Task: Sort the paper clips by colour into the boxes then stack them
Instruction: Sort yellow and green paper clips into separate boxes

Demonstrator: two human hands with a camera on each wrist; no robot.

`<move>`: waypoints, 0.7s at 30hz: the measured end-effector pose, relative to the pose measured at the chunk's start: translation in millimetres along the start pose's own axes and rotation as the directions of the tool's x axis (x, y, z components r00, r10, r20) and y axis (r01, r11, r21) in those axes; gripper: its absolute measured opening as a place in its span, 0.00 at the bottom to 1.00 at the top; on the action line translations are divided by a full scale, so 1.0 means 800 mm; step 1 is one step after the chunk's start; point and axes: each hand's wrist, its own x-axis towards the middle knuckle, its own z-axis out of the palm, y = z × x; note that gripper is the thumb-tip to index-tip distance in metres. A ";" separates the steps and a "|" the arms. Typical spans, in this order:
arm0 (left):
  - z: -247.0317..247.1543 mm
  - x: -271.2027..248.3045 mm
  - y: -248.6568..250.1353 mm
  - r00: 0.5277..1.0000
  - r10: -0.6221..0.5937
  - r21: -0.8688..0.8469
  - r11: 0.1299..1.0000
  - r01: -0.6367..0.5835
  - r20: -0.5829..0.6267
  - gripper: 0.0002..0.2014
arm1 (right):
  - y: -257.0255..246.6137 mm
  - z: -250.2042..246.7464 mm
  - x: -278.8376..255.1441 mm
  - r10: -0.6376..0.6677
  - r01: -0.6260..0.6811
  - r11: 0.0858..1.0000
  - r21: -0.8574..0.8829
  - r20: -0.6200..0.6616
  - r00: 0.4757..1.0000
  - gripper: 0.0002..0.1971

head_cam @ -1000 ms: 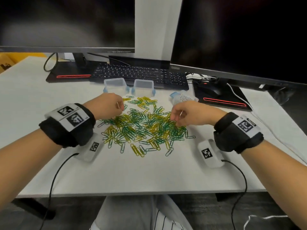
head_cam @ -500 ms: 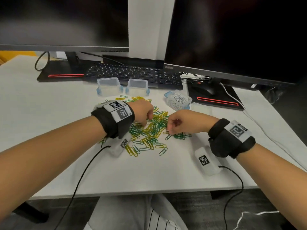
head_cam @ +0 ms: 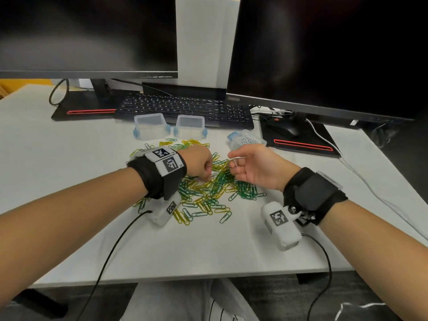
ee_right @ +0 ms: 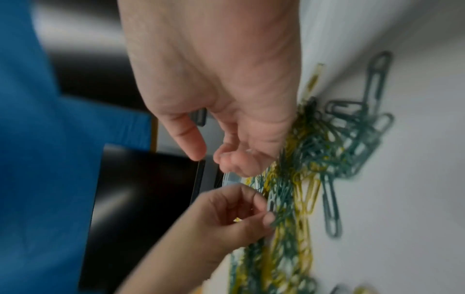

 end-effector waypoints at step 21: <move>-0.027 -0.029 -0.018 0.971 0.030 -0.384 0.916 -0.121 -0.236 0.17 | -0.017 0.030 0.013 -0.283 0.267 0.096 -0.959 0.230 0.931 0.08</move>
